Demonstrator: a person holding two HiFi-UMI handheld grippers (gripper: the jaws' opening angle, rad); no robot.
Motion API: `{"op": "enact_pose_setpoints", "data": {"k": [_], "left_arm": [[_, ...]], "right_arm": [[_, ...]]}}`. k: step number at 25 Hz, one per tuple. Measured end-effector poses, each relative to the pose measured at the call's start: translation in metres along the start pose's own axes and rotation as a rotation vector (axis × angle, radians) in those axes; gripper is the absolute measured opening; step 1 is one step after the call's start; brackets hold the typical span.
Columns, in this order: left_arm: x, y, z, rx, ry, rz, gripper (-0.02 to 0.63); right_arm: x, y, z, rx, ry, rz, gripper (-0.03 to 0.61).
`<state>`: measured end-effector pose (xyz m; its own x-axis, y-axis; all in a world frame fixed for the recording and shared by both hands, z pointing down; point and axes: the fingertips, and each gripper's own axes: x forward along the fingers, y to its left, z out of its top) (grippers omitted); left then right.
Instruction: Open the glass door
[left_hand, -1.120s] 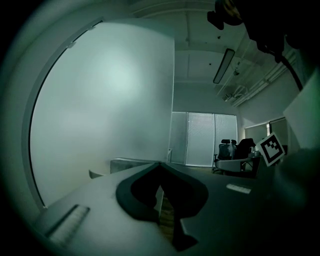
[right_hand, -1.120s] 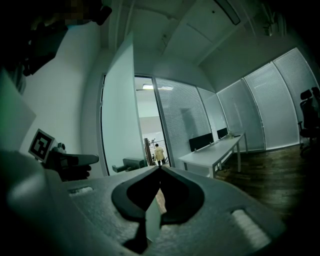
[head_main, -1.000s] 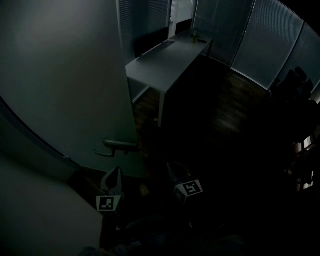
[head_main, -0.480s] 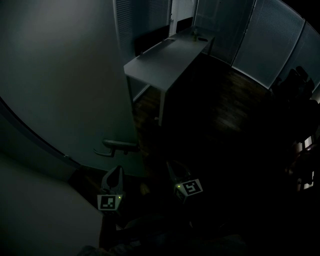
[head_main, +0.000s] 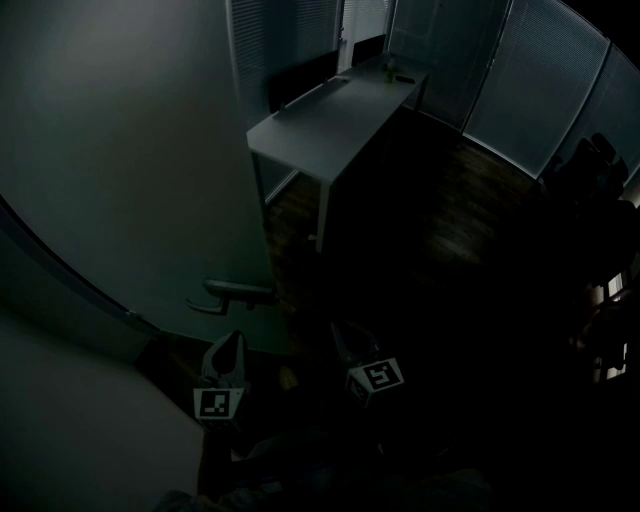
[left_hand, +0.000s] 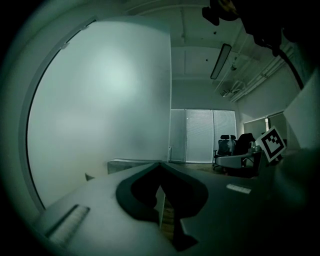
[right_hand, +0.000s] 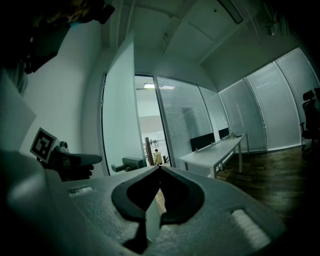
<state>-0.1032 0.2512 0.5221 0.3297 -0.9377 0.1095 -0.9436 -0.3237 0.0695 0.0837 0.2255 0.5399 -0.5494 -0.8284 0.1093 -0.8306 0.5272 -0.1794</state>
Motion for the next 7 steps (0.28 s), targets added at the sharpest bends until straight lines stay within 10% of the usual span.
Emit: {"op": "enact_pose_setpoints", "data": {"k": [7], "left_arm": [[0.0002,-0.0059,0.0018,0.015,0.002,-0.006,0.003]], "right_arm": [[0.0006,-0.0034,-0.0035,-0.003,0.008,-0.001,-0.002]]}}
